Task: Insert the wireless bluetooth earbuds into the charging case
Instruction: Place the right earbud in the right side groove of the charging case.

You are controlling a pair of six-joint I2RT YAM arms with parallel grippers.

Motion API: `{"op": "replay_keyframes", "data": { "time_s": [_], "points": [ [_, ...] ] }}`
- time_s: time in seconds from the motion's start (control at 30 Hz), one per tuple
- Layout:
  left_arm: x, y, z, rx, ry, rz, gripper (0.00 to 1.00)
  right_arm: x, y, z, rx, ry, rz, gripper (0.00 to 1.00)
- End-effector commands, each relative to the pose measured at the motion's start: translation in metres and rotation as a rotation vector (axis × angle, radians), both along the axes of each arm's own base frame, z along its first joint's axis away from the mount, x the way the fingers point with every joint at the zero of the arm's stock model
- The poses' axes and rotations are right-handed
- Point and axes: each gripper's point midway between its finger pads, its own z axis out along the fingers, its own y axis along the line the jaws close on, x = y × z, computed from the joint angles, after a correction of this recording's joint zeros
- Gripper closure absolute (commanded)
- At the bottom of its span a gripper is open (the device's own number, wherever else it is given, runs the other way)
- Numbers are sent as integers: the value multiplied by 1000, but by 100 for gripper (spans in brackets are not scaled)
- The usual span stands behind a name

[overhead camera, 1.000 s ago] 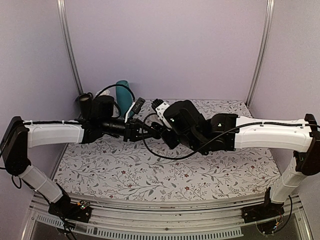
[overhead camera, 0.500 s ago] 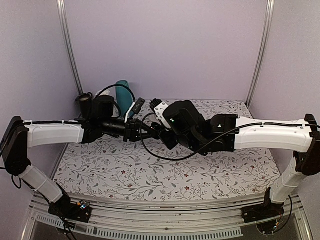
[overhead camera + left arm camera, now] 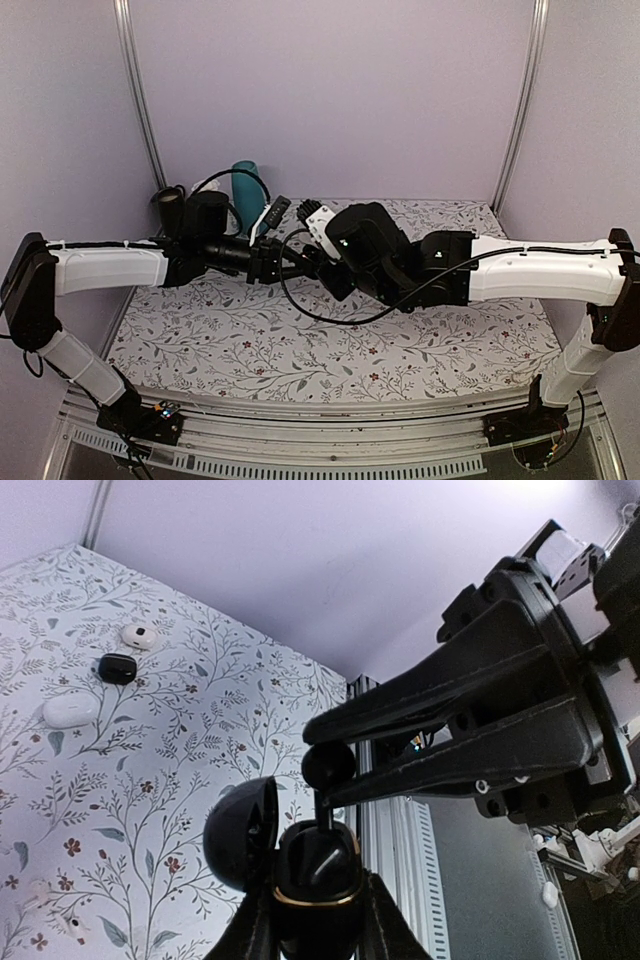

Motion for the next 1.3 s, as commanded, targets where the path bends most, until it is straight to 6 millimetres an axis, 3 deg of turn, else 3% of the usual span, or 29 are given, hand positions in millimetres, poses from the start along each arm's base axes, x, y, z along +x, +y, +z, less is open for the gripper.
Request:
{"op": "replay_keyframes", "data": {
  "time_s": [0.0,0.43,1.27],
  "points": [
    [1,0,20,-42,-51,-3,100,-7,-5,-5,-30,1,17,92],
    [1,0,20,-42,-50,2,100,-8,-9,-3,-20,3,17,91],
    [8,-3,32,-76,-91,27,100,-22,20,-2,42,72,135,91]
  ]
}}
